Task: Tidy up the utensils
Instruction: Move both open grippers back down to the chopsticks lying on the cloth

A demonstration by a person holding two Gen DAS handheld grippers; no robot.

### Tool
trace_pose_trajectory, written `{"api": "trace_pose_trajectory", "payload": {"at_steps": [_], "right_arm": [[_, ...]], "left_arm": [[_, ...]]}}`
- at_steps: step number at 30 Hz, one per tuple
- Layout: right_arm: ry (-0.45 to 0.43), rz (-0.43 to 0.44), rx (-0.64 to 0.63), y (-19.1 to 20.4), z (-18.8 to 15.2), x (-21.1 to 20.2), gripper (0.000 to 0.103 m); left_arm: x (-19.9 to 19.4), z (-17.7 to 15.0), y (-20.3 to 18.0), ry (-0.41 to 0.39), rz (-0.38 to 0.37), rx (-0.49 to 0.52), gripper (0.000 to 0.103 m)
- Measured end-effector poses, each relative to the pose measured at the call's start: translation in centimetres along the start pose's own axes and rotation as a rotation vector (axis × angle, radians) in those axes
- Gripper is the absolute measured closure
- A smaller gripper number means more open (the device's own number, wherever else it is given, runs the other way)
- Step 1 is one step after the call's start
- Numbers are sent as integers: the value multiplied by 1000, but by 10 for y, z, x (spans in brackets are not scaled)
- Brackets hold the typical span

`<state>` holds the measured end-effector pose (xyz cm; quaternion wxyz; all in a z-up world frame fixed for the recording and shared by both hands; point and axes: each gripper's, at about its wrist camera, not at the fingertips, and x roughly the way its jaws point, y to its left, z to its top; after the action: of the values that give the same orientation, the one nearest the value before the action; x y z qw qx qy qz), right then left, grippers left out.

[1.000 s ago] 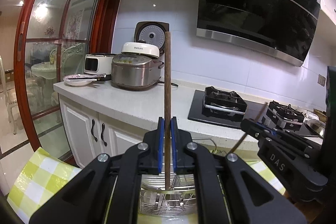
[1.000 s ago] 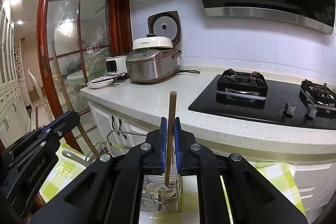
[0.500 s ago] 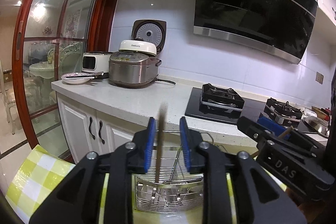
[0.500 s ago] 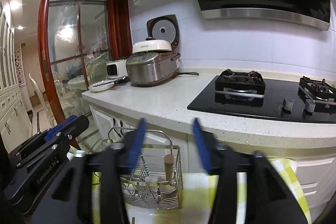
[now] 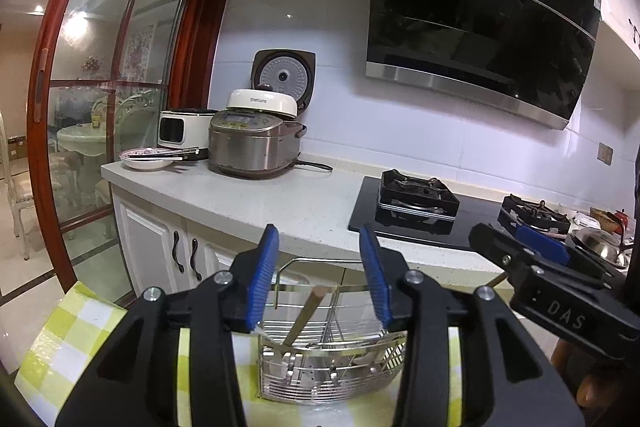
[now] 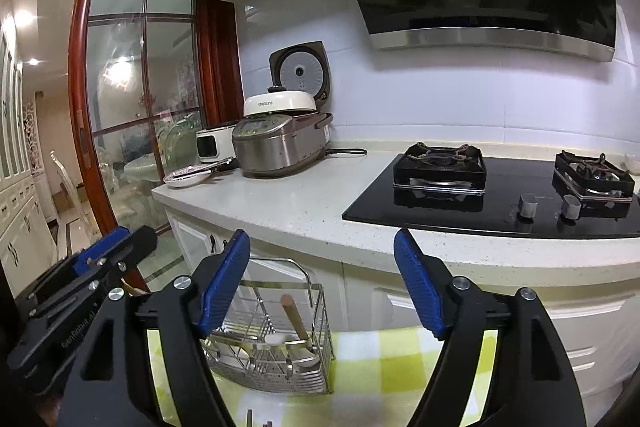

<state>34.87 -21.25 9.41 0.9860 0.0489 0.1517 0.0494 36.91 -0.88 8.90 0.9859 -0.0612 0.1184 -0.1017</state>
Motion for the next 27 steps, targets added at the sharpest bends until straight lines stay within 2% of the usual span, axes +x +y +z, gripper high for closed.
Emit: {"api": "trace_pose_trajectory", "payload": {"at_steps": [8, 16, 27], "right_arm": [[22, -31, 13, -10, -13, -24, 31], [47, -50, 13, -15, -37, -55, 28], [192, -53, -16, -14, -101, -79, 28]], "left_arm": [[-31, -2, 8, 6, 24, -9, 62], [-71, -20, 23, 45, 69, -38, 61], [-113, -70, 30, 154, 103, -39, 61]]}}
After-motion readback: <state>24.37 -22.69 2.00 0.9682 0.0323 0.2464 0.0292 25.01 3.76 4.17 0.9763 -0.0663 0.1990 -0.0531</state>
